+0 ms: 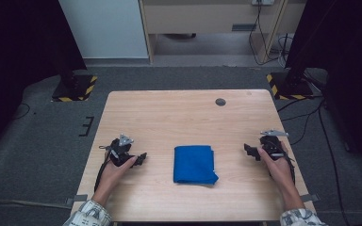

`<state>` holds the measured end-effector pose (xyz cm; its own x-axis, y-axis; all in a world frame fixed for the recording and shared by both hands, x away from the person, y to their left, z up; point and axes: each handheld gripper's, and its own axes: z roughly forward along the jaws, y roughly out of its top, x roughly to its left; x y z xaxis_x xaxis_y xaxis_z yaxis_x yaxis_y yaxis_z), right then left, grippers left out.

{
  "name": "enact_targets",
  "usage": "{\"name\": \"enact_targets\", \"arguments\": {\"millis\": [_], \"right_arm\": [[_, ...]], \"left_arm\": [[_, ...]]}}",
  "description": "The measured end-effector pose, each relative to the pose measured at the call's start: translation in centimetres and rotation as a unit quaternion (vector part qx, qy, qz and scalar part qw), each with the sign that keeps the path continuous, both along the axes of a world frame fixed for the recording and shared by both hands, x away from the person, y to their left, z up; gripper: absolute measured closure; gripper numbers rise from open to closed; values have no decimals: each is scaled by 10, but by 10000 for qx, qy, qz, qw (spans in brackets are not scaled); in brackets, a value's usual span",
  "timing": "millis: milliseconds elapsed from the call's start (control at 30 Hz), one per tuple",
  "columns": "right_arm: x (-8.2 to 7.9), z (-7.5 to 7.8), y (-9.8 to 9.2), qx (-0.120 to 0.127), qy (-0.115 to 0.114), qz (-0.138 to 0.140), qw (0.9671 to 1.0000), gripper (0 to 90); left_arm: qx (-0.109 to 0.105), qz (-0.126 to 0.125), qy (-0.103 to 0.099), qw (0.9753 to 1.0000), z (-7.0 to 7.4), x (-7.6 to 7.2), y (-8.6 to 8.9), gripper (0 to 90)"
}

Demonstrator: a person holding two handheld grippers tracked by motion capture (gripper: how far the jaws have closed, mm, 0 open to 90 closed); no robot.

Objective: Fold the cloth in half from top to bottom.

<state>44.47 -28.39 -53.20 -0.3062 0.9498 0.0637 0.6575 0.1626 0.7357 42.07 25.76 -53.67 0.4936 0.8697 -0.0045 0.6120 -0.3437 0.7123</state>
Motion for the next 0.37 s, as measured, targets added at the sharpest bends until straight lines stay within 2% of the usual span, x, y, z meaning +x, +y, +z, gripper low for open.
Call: {"name": "enact_targets", "arguments": {"millis": [133,200,367], "right_arm": [[1,-5,4,-160,101,57,9998,64],[0,-7,9,-353,68,92,9993,42],[1,-8,10,-368,75,92,9993,32]], "left_arm": [[57,-36,-11,10000,0,0,-2,52],[55,-31,-4,10000,0,0,-2,49],[56,-22,5,10000,0,0,-2,45]]}}
